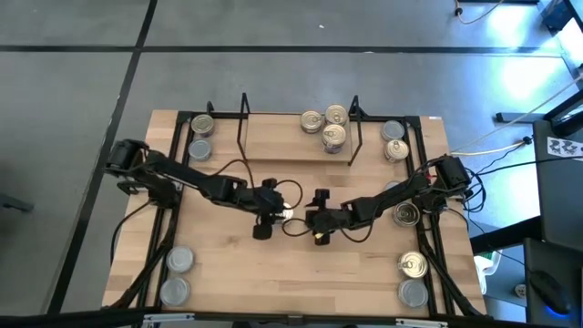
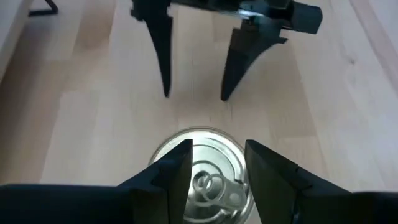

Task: Stack canned seafood by type on shelf
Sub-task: Stack the blue and pink tuna can on top of the blue and pink tuna can on the shelf

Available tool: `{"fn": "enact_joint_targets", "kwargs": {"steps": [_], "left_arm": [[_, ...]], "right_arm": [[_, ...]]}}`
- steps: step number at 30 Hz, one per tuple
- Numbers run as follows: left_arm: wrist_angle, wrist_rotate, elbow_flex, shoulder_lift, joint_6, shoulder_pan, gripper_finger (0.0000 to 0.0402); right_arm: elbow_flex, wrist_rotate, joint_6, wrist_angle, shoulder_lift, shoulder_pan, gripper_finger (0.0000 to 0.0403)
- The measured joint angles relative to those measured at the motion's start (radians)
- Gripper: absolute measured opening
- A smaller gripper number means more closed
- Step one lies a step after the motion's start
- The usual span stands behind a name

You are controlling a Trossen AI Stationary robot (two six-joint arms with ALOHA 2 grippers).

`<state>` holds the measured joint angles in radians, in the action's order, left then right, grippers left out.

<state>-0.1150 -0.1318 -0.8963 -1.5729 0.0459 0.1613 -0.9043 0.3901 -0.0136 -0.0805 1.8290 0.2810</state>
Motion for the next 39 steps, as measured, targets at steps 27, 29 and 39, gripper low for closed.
{"fn": "enact_joint_targets", "kwargs": {"steps": [27,29,39], "left_arm": [[0.477,0.076,0.346,-0.016,-0.076,-0.095,0.0145],[0.508,0.087,0.358,-0.024,-0.068,-0.104,0.0145],[0.654,0.139,0.378,-0.125,0.012,-0.152,0.0145]], "right_arm": [[0.000,-0.193,-0.263,-0.356,0.018,0.000,0.0279],[-0.007,-0.198,-0.285,-0.380,0.043,0.000,0.0279],[-0.104,-0.025,-0.461,-0.292,0.138,0.002,0.0279]]}}
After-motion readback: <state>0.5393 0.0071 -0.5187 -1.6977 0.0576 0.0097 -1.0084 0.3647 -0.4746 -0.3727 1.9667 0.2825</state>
